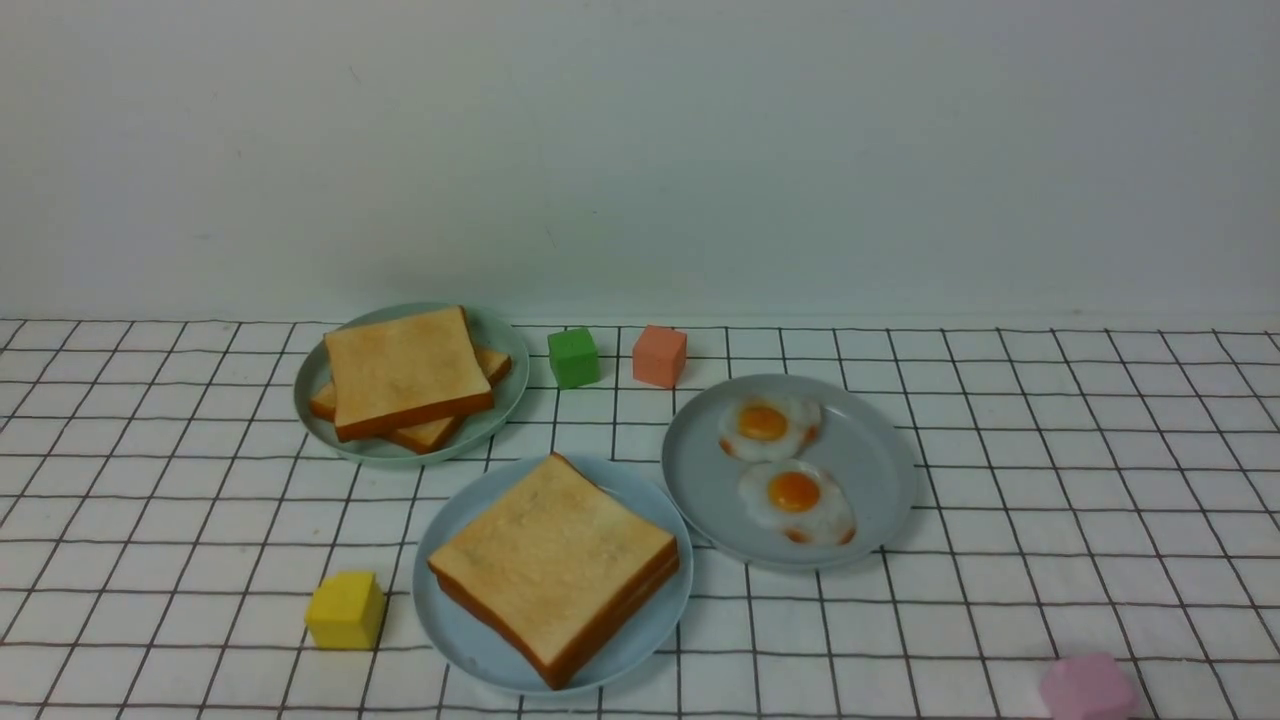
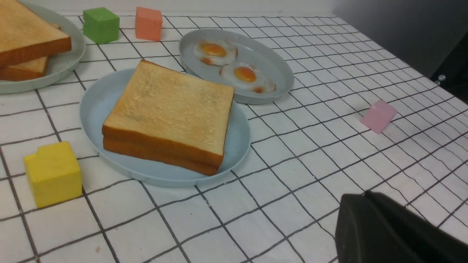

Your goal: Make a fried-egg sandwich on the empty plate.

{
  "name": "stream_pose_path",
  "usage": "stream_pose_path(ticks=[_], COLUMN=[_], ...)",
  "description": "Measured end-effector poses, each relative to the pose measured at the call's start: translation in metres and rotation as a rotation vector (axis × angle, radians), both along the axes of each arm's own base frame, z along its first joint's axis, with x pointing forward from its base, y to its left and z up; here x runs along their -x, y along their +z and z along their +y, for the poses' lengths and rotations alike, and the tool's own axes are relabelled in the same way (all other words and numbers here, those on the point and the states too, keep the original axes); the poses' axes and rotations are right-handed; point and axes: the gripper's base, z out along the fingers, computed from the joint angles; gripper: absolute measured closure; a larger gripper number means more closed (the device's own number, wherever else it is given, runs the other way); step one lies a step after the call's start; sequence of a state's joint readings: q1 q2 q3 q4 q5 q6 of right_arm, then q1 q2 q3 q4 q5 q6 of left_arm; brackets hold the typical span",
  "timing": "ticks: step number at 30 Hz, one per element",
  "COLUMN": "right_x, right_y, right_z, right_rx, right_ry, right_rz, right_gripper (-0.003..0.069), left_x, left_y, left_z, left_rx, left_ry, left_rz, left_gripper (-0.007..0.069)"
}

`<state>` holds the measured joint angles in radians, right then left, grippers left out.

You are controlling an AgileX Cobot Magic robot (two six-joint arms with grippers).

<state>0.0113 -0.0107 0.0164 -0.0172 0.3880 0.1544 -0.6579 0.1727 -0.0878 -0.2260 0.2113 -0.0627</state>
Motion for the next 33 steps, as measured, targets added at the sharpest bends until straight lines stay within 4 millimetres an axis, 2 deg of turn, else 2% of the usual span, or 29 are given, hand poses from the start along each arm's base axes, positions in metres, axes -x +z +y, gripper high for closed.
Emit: stream_pose_path(ticks=[3,4,5,7,8,10,12,16,33], right_x=[0.0,0.0,0.0,0.0,0.0,0.0,0.0,0.0,0.0], right_y=[0.0,0.0,0.0,0.0,0.0,0.0,0.0,0.0,0.0], right_z=[0.0,0.0,0.0,0.0,0.0,0.0,0.0,0.0,0.0], right_rx=[0.0,0.0,0.0,0.0,0.0,0.0,0.0,0.0,0.001], right_ry=[0.0,0.0,0.0,0.0,0.0,0.0,0.0,0.0,0.0], right_rz=[0.0,0.0,0.0,0.0,0.0,0.0,0.0,0.0,0.0], right_gripper=[0.0655,0.0655,0.0654,0.0653,0.0653,0.0652,0.065,0.0646,0.0631], left_x=[-0.001,-0.002,0.0,0.001,0.001,0.0,-0.001,-0.001,-0.001], left_y=[0.004,0.004,0.006,0.004,-0.005,-0.014,-0.038,-0.045,-0.045], left_z=[0.011,0.012,0.02,0.025,0.031,0.034,0.039,0.04,0.04], left_rx=[0.027,0.024,0.032,0.021,-0.009,-0.033,-0.063,-0.042,-0.03], left_ry=[0.151,0.163,0.258,0.341,0.454,0.516,0.613,0.644,0.647], left_rz=[-0.063,-0.064,-0.109,-0.128,-0.107,-0.069,0.054,0.112,0.117], left_gripper=[0.0638,0.0638,0.0638,0.0638,0.0638,0.0638,0.0638,0.0638,0.0638])
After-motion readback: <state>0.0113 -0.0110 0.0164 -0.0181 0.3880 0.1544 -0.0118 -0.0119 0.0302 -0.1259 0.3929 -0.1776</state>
